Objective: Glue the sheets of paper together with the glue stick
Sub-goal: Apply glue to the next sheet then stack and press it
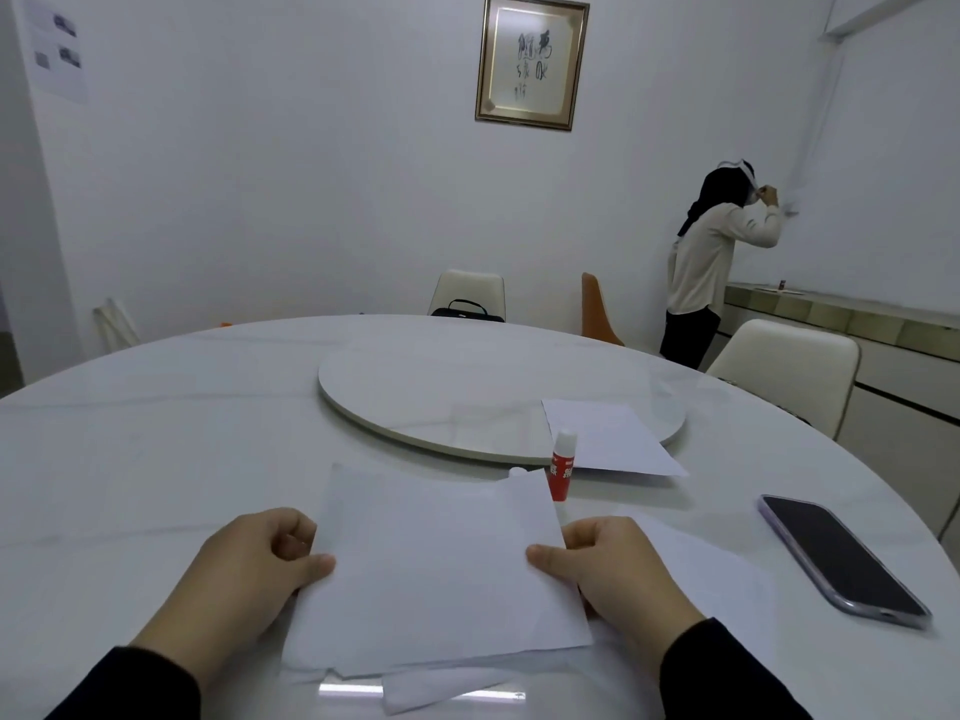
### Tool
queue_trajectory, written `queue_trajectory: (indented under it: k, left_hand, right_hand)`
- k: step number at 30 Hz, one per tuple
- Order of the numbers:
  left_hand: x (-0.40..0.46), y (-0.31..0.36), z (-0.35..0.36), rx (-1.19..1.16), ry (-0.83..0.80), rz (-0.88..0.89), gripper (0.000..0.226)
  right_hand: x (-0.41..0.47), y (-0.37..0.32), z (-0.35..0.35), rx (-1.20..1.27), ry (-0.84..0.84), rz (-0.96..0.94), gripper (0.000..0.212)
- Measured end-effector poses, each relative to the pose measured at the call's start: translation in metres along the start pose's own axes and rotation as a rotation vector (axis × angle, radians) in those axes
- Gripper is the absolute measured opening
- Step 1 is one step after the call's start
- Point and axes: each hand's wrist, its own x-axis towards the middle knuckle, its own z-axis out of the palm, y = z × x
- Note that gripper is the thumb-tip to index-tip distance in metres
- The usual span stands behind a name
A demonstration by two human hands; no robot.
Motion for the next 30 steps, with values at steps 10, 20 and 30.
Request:
queue_trajectory:
  k: [10,20,30]
  left_hand:
    - [-0.007,0.002,0.001,0.122,-0.013,0.075,0.017]
    - [-0.011,0.001,0.006,0.227,0.029,0.176,0.025]
    - [-0.011,0.000,0.010,0.333,0.069,0.226,0.025]
  right_hand:
    - [0.004,0.007,0.001,-0.149,0.024,-0.030,0.014]
    - [0.006,0.011,0.003,-0.280,0.048,-0.073,0.025]
    - [0.006,0.013,0.006,-0.364,0.092,-0.138,0.020]
